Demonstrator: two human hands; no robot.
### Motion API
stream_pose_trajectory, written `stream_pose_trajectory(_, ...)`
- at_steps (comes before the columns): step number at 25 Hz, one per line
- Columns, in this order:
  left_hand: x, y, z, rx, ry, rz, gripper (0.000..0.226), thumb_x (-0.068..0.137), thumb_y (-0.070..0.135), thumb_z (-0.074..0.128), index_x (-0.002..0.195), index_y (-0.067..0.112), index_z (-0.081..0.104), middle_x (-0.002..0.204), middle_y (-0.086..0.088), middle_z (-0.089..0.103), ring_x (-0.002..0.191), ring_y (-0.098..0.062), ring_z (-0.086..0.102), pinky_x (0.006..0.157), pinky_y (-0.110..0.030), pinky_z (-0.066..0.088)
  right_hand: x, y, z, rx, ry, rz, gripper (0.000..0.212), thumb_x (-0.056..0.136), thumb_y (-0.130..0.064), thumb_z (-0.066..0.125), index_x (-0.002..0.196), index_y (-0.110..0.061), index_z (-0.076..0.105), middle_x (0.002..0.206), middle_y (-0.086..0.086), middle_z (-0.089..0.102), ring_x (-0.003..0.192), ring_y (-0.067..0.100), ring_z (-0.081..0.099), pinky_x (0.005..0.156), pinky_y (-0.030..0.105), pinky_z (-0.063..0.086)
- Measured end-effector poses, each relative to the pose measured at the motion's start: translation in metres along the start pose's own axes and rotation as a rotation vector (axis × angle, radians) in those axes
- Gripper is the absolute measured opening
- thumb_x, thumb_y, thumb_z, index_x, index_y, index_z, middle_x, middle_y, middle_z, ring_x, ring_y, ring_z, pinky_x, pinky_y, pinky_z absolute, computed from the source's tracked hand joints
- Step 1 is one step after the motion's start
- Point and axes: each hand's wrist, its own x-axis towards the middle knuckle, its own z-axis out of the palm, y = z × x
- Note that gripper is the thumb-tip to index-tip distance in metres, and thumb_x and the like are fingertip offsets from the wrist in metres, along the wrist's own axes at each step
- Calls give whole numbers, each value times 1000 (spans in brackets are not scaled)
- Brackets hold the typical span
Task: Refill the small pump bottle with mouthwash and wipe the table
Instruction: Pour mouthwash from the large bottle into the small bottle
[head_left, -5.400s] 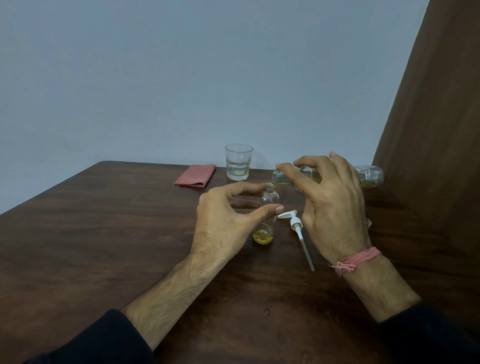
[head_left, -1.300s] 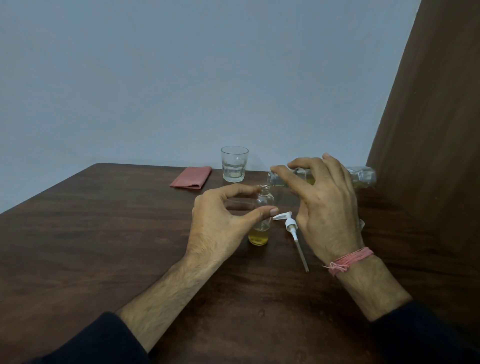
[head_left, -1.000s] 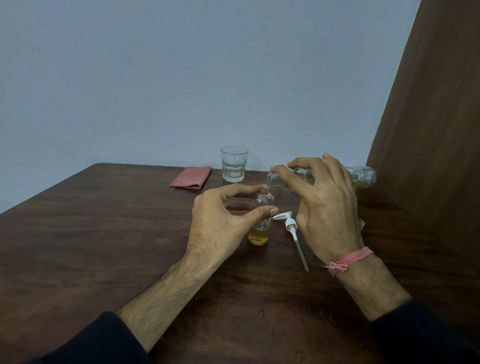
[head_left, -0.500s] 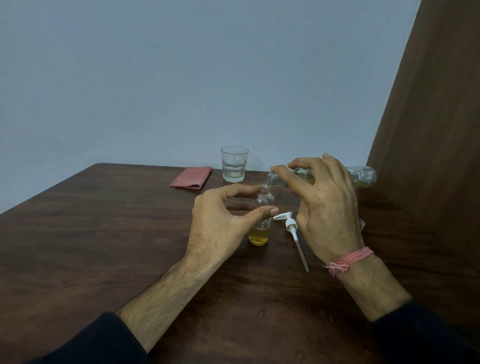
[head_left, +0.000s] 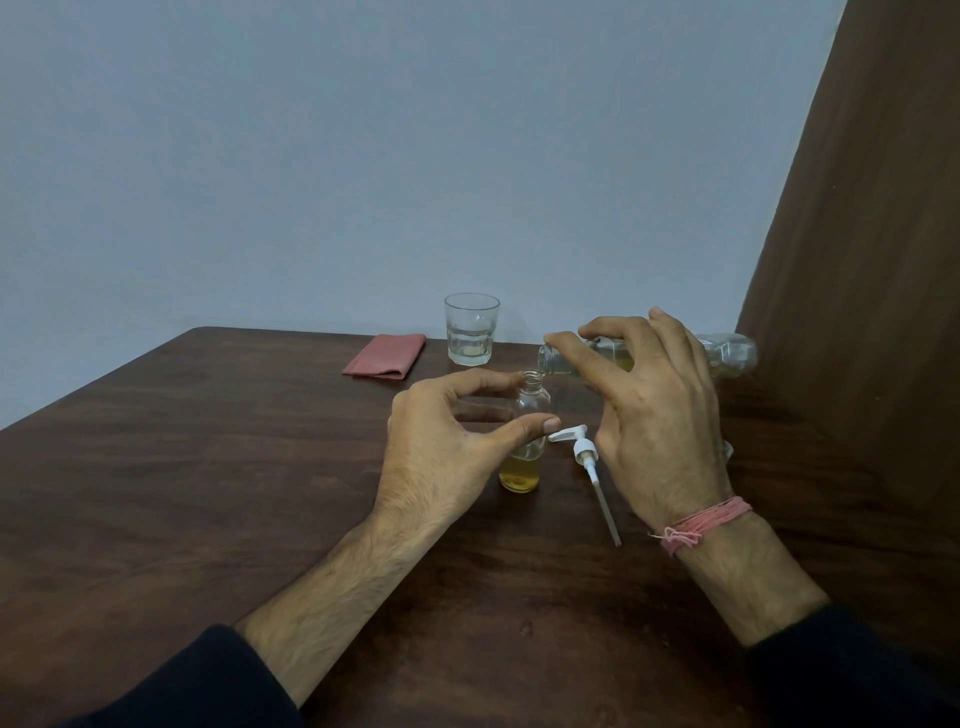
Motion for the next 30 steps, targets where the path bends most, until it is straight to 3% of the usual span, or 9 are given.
stream_pose_trajectory(5,0,2,0,11,-3,1,54,66,60,103,114,38,90,101,26,87,91,11,82,89,-32,72,0,0,-1,-4,-6,-1,83,69,19,73,142,-21,69,132,11,66,127,36,55,124,55,35)
stream_pose_trajectory(30,0,2,0,6,-5,-12,51,69,58,105,113,38,91,99,25,88,97,7,83,96,-42,71,0,0,0,-17,5,-5,80,71,18,72,142,-20,69,132,12,66,127,37,55,123,56,36)
